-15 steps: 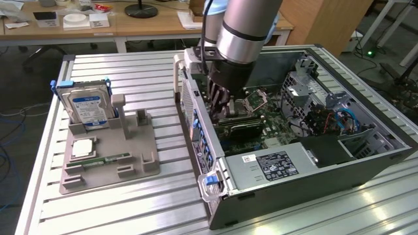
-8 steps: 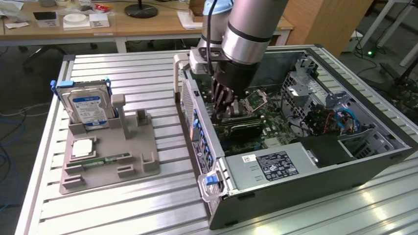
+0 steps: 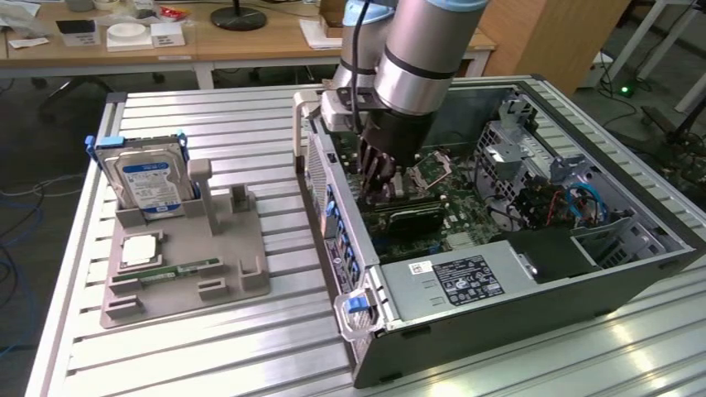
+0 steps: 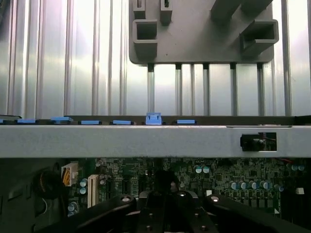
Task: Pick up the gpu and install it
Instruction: 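Press down on the gpu until it lock into place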
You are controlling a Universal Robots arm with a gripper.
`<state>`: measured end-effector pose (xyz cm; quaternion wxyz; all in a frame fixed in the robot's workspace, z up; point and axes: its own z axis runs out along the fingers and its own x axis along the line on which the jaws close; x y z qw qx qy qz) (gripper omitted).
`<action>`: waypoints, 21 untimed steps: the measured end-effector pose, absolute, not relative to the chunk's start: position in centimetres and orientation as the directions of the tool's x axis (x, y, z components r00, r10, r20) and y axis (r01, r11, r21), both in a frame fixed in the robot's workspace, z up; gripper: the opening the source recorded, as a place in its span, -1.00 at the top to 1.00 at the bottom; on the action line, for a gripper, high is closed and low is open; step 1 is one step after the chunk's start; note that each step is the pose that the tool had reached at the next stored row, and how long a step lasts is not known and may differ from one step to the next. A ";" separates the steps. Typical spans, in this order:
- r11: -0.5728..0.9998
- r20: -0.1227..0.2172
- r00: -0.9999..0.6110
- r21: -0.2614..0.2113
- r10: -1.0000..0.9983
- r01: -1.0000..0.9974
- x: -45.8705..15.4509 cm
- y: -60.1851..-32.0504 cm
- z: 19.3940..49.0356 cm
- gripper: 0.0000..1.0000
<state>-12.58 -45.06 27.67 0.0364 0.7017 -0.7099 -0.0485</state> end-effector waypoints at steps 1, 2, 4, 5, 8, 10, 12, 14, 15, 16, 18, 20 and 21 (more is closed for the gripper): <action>0.008 -0.016 -0.010 0.118 -1.000 -0.993 -12.6 -45.1 27.6 0.79; 0.005 -0.016 -0.007 0.117 -1.000 -0.993 -12.6 -45.1 27.5 0.79; 0.002 -0.016 -0.003 0.112 -1.000 -0.994 -12.6 -45.1 27.4 0.79; -0.001 -0.016 -0.001 0.110 -1.000 -0.994 -12.6 -45.1 27.4 0.79; -0.007 -0.017 0.006 0.103 -1.000 -0.995 -12.6 -45.0 27.2 0.79; -0.009 -0.016 0.008 0.102 -1.000 -0.995 -12.6 -45.0 27.1 0.79; -0.010 -0.016 0.008 0.102 -1.000 -0.995 -12.6 -45.0 26.9 0.79; -0.011 -0.016 0.009 0.102 -1.000 -0.995 -12.6 -45.0 26.8 0.79; -0.011 -0.016 0.010 0.102 -1.000 -0.995 -12.6 -45.0 26.7 0.79; -0.012 -0.016 0.010 0.102 -1.000 -0.995 -12.6 -45.0 26.6 0.79; -0.013 -0.016 0.011 0.102 -1.000 -0.995 -12.6 -45.0 26.5 0.79; -0.013 -0.015 0.012 0.103 -1.000 -0.995 -12.6 -45.0 26.3 0.79; -0.014 -0.015 0.012 0.103 -1.000 -0.995 -12.6 -45.1 26.2 0.79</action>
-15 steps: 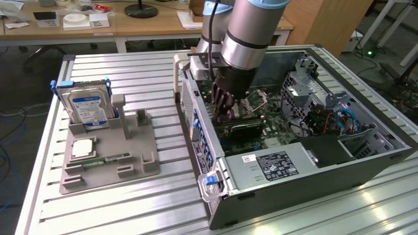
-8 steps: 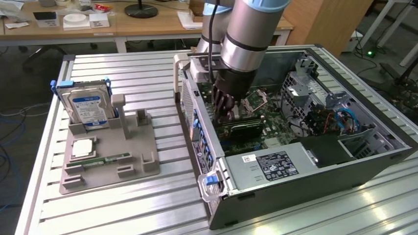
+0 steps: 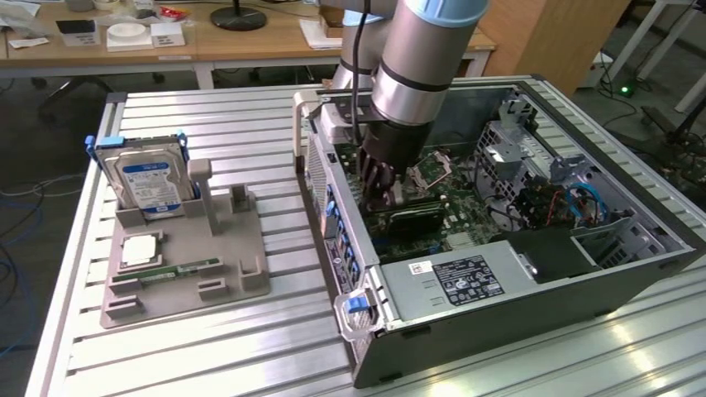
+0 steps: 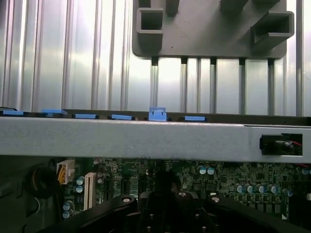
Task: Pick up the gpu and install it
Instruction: 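Press down on the gpu until it lock into place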
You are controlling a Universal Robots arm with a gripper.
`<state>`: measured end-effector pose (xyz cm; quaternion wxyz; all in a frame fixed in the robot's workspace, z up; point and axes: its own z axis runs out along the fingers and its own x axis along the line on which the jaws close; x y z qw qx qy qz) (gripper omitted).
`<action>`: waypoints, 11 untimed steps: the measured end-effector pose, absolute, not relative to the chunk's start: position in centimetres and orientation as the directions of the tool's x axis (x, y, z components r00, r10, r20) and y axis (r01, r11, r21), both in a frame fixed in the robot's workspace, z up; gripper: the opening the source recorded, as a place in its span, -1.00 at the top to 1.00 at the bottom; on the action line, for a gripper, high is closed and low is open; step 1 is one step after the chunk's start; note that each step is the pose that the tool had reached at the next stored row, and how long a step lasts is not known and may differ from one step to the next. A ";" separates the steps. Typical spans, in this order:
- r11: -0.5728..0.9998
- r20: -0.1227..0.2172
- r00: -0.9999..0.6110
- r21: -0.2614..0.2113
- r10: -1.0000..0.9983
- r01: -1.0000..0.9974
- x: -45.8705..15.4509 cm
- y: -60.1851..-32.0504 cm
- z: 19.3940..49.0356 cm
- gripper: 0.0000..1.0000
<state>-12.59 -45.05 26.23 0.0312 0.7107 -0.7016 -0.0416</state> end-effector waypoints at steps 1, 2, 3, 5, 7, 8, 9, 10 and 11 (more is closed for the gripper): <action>-0.014 -0.016 0.013 0.102 -1.000 -0.995 -12.6 -45.0 26.1 0.79; -0.015 -0.016 0.013 0.102 -1.000 -0.995 -12.6 -45.0 26.1 0.79; -0.015 -0.016 0.014 0.102 -1.000 -0.995 -12.6 -45.0 26.2 0.79; -0.017 -0.018 0.015 0.101 -1.000 -0.995 -12.6 -45.0 26.3 0.79; -0.019 -0.016 0.017 0.102 -1.000 -0.995 -12.6 -45.0 26.5 0.79; -0.020 -0.016 0.018 0.102 -1.000 -0.995 -12.6 -45.0 26.7 0.79; -0.021 -0.016 0.020 0.102 -1.000 -0.995 -12.6 -45.0 26.8 0.79; -0.022 -0.016 0.021 0.102 -1.000 -0.995 -12.6 -45.0 26.8 0.79; -0.023 -0.016 0.022 0.102 -1.000 -0.995 -12.6 -45.0 26.9 0.79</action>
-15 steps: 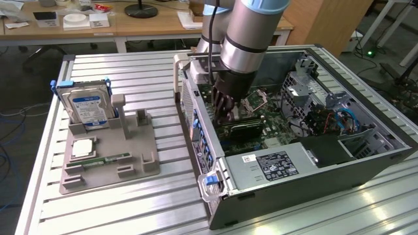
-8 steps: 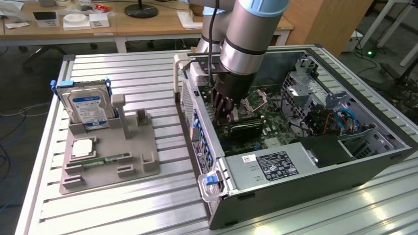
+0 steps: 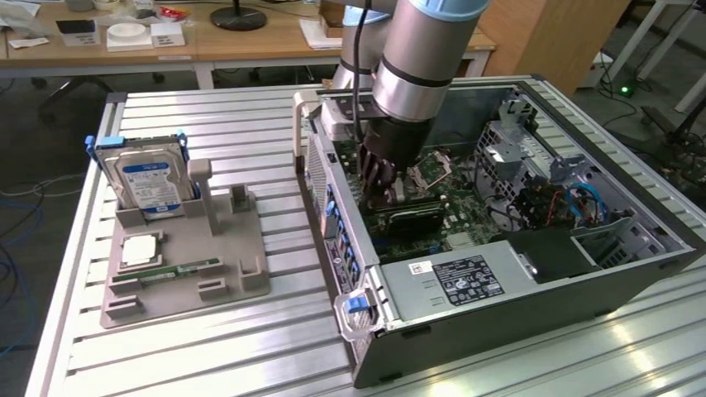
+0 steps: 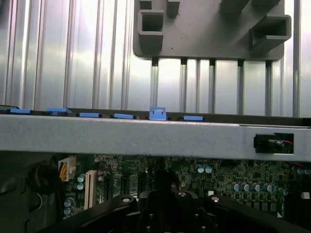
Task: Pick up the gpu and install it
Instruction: 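Press down on the gpu until it lock into place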
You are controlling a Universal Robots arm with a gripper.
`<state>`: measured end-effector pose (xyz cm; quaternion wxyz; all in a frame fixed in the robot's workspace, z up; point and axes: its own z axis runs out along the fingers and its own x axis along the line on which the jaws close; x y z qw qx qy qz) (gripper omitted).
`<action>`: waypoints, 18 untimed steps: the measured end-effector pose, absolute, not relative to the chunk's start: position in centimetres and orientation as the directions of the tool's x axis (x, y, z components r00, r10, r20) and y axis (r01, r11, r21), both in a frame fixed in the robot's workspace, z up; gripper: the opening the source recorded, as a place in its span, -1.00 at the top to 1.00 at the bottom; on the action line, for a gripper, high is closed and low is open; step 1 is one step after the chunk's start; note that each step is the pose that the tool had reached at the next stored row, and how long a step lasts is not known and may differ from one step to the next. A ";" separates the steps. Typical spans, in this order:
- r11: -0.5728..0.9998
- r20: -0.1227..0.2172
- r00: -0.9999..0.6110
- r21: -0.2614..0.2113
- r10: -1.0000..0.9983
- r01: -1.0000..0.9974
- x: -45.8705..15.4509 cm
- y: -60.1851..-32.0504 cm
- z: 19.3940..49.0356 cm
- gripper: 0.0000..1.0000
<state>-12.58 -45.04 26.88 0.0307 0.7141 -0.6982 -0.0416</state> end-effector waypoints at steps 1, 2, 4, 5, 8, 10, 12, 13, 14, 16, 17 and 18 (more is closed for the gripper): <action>-0.024 -0.017 0.023 0.102 -1.000 -0.995 -12.6 -45.0 26.9 0.79; -0.026 -0.017 0.025 0.101 -1.000 -0.995 -12.6 -45.0 26.9 0.79; -0.033 -0.016 0.032 0.097 -0.999 -0.995 -12.6 -45.0 26.9 0.79; -0.037 -0.016 0.035 0.093 -0.999 -0.995 -12.6 -45.0 26.9 0.79; -0.046 -0.016 0.045 0.084 -0.999 -0.995 -12.6 -45.0 26.9 0.79; -0.052 -0.015 0.051 0.077 -0.999 -0.996 -12.6 -45.0 26.9 0.79; -0.057 -0.015 0.056 0.069 -0.998 -0.996 -12.5 -45.0 26.9 0.79; -0.059 -0.015 0.058 0.067 -0.998 -0.996 -12.4 -45.0 26.9 0.79; -0.061 -0.015 0.060 0.066 -0.998 -0.996 -12.3 -45.0 26.9 0.79; -0.062 -0.015 0.061 0.066 -0.998 -0.996 -11.6 -45.0 26.9 0.79; -0.062 -0.015 0.061 0.066 -0.998 -0.996 -11.2 -45.0 26.9 0.79; -0.062 -0.015 0.061 0.066 -0.998 -0.996 -10.7 -45.0 26.9 0.79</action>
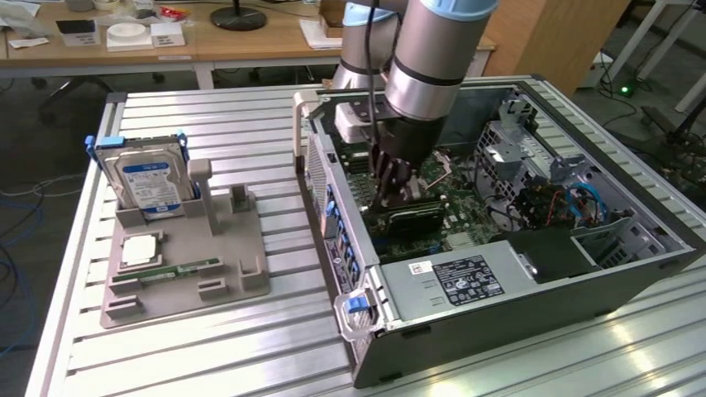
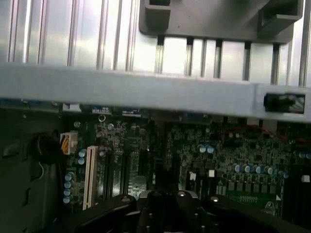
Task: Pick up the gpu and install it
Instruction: 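Press down on the gpu until it lock into place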
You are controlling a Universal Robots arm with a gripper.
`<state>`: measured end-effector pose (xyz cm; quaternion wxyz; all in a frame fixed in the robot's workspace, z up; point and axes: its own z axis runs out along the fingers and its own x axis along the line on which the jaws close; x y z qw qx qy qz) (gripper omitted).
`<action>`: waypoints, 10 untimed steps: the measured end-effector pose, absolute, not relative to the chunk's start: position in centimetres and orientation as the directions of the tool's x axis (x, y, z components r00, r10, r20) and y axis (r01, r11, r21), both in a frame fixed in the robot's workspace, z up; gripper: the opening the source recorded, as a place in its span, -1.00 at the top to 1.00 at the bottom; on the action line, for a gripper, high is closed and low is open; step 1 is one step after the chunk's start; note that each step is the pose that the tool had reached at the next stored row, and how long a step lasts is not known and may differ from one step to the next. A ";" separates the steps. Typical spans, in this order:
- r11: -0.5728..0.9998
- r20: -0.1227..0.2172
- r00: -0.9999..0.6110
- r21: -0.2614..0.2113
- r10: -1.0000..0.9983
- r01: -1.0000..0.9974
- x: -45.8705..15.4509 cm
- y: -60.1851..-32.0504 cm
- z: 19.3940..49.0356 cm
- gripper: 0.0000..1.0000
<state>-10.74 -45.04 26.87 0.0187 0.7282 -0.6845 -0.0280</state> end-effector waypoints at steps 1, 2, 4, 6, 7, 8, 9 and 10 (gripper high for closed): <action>-0.062 -0.015 0.061 0.066 -0.998 -0.996 -10.3 -45.0 26.9 0.79; -0.062 -0.015 0.061 0.065 -0.998 -0.996 -9.9 -45.0 26.9 0.79; -0.063 -0.015 0.062 0.065 -0.998 -0.996 -9.2 -45.0 26.8 0.79; -0.063 -0.015 0.062 0.064 -0.998 -0.996 -8.5 -45.0 26.8 0.79; -0.063 -0.015 0.062 0.064 -0.998 -0.996 -8.1 -45.0 26.8 0.79; -0.063 -0.015 0.062 0.064 -0.998 -0.996 -7.9 -45.0 26.8 0.79; -0.064 -0.015 0.063 0.064 -0.998 -0.996 -7.7 -45.0 26.8 0.79; -0.064 -0.015 0.063 0.064 -0.998 -0.996 -7.7 -45.0 26.8 0.79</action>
